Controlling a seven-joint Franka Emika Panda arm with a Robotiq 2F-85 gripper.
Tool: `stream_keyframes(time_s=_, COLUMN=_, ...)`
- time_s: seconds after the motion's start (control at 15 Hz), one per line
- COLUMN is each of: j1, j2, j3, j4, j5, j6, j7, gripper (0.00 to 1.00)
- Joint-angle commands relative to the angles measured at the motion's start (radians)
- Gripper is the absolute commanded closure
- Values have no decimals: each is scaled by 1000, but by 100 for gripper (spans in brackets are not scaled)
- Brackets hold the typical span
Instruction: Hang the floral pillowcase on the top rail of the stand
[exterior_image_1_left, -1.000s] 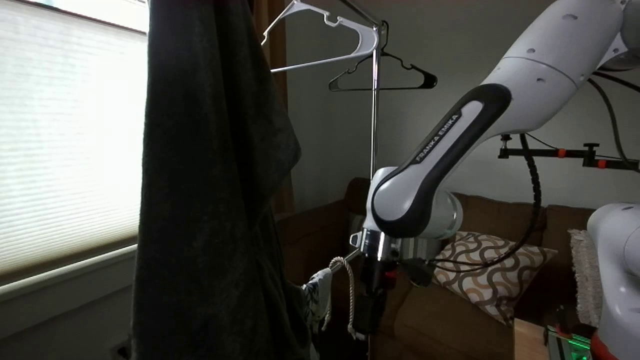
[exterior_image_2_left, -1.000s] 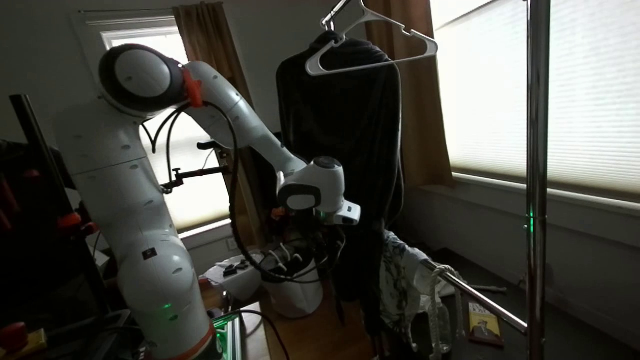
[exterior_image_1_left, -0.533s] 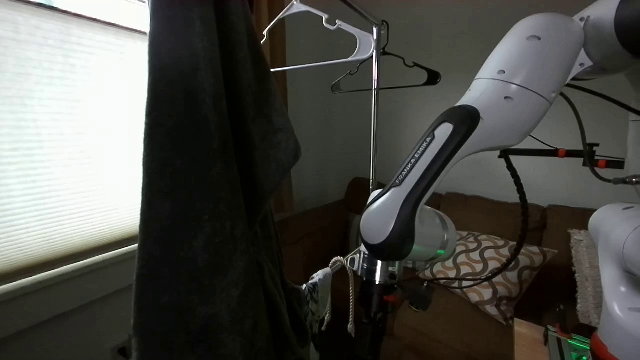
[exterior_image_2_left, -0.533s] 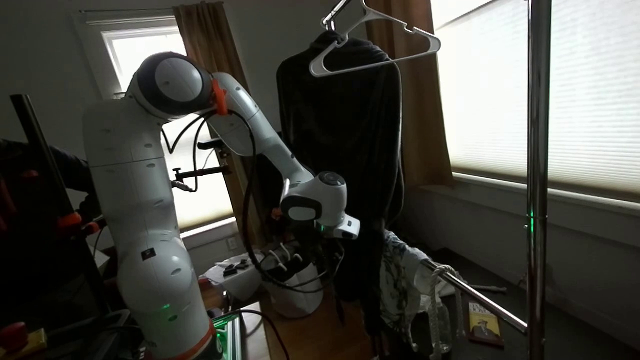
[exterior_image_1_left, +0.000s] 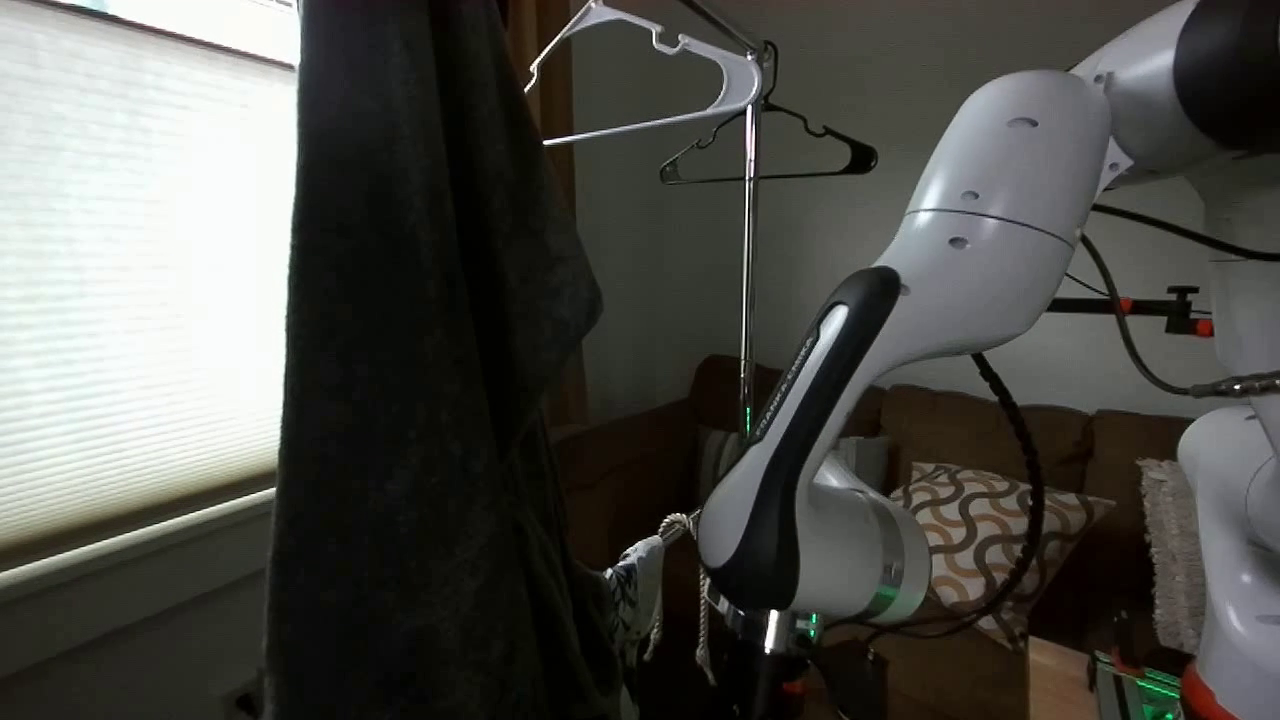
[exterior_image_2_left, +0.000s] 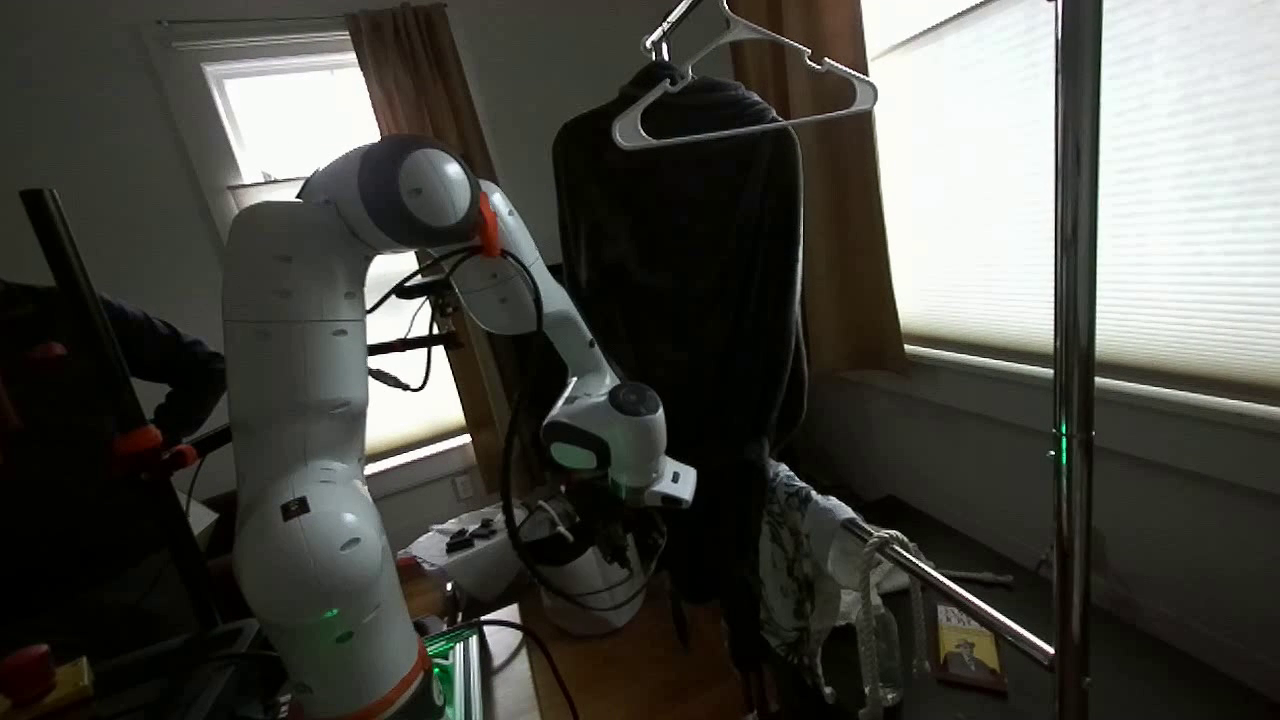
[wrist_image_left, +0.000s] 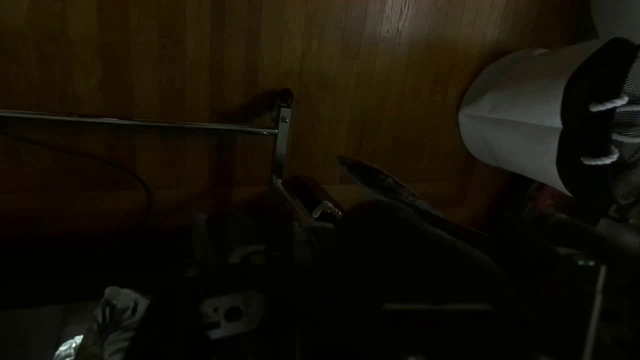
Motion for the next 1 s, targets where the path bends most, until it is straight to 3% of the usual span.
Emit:
stream_keyframes(time_s=0.0, j1=19, j2=169, j3=67, j4=40, j5=250, j6=174, j7=-180, gripper=0)
stream_keyframes(time_s=0.13, j1=23, j2=247, j3=83, j4=82, j5=375, j6=238, j7=-263, gripper=0)
stream_keyframes(time_s=0.2, j1=27, j2=270, j3=78, j4=98, j5=374, j6=229, j7=-278, gripper=0)
stream_keyframes(time_s=0.27, j1=20, j2=193, j3=75, j4=41, j5=315, j6=198, j7=-224, gripper=0)
stream_keyframes(time_s=0.47, j1=21, j2=258, j3=75, j4=84, j5=337, j6=206, j7=-249, gripper=0)
stream_keyframes(time_s=0.73, j1=65, j2=264, j3=58, j4=208, j5=508, j6=435, j7=-399, gripper=0)
stream_keyframes(time_s=0.93, j1=122, j2=264, j3=0, j4=280, j5=528, j6=518, j7=-394, gripper=0)
